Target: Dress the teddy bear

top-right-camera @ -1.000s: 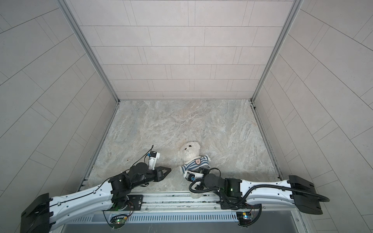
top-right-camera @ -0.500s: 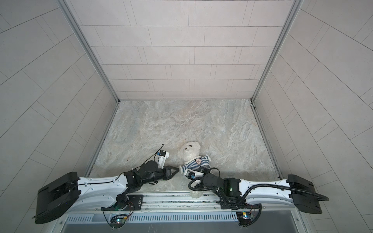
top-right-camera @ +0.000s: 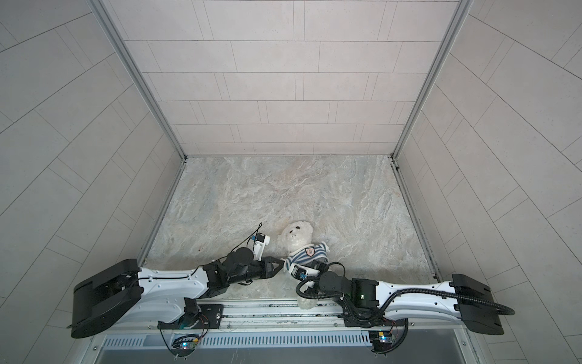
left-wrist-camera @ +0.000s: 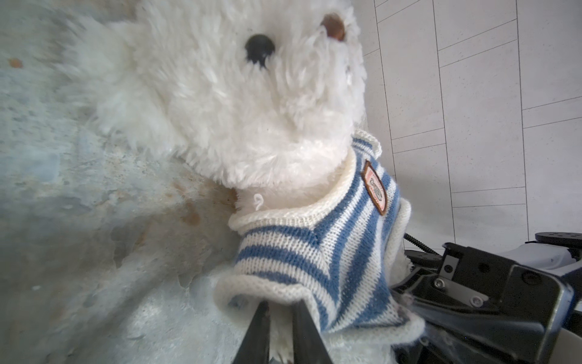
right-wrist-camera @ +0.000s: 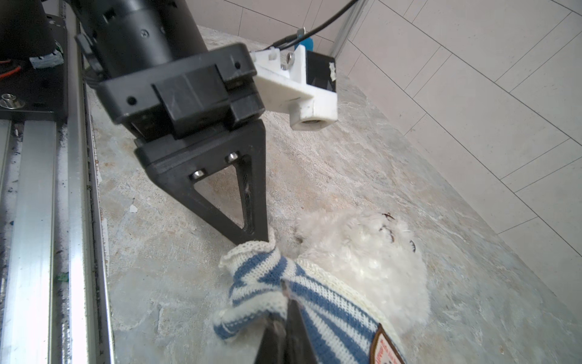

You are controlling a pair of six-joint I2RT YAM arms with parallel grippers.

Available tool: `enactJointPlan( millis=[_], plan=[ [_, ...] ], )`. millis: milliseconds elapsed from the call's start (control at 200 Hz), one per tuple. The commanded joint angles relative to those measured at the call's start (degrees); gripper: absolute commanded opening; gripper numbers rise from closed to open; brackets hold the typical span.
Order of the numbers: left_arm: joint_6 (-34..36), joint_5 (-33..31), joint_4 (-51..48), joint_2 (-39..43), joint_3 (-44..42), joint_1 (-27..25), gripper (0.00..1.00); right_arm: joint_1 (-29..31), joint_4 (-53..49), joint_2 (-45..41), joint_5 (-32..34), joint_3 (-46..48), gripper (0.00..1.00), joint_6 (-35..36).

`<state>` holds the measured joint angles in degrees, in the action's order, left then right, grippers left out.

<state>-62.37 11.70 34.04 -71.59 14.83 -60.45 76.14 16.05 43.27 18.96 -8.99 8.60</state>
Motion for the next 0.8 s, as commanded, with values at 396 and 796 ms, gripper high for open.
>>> enactJointPlan(
  millis=[396, 796],
  plan=[
    [-2.7, 1.9, 7.1, -3.6, -0.9, 1.5, 0.15, 0.5, 3.0, 1.4, 1.3, 0.8, 0.0, -1.0],
    [-7.3, 1.7, 20.6, -6.8, -6.8, 2.4, 0.17, 0.7, 2.5, 0.7, 1.6, 1.3, 0.0, -2.0]
  ],
)
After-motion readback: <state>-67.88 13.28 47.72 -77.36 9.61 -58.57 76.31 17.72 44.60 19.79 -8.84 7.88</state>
